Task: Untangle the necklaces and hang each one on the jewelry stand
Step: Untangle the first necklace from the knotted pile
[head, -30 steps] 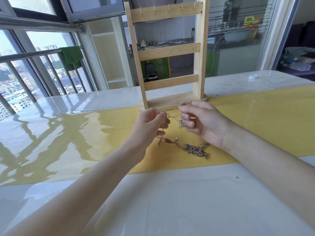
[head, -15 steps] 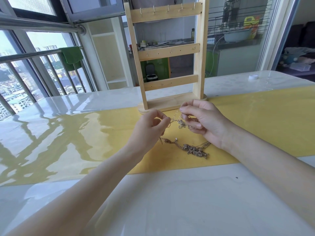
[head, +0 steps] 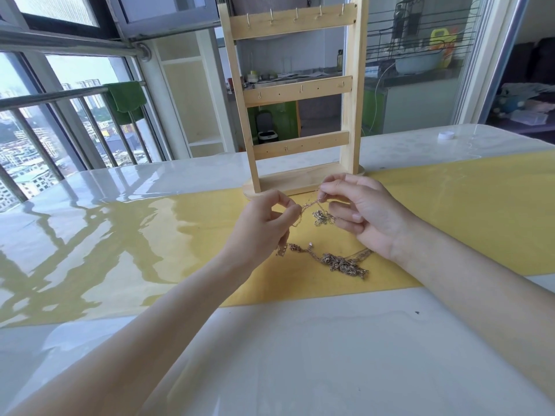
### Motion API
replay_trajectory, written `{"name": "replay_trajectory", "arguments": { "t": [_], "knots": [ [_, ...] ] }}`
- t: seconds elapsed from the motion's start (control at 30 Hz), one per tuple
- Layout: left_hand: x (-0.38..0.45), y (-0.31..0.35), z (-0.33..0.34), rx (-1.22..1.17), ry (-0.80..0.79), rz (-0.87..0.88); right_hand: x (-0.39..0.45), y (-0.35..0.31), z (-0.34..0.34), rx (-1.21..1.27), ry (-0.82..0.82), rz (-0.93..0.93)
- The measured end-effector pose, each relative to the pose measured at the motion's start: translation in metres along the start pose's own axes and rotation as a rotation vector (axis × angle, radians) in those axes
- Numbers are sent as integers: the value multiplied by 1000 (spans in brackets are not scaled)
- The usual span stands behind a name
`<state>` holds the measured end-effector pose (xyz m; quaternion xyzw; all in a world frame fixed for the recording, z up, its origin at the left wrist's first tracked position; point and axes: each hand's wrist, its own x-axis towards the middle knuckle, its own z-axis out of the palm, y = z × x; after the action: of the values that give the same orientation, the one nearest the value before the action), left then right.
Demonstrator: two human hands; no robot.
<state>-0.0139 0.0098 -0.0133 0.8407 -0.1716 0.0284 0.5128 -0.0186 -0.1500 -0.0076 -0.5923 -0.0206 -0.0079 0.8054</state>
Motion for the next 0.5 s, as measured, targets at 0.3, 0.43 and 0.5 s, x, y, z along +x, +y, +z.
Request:
{"name": "replay_trajectory", "arguments": {
  "t": [0.3,0.43,0.5],
  "knots": [
    [4,-5,0,-221,45,-128,3,3,-6,-31,1,21],
    [5,-1,0,-526,92,-207,0,6,0,-284,60,12],
    [5,2,0,-706,53,-246,-1,6,3,-366,54,-11]
  ]
}}
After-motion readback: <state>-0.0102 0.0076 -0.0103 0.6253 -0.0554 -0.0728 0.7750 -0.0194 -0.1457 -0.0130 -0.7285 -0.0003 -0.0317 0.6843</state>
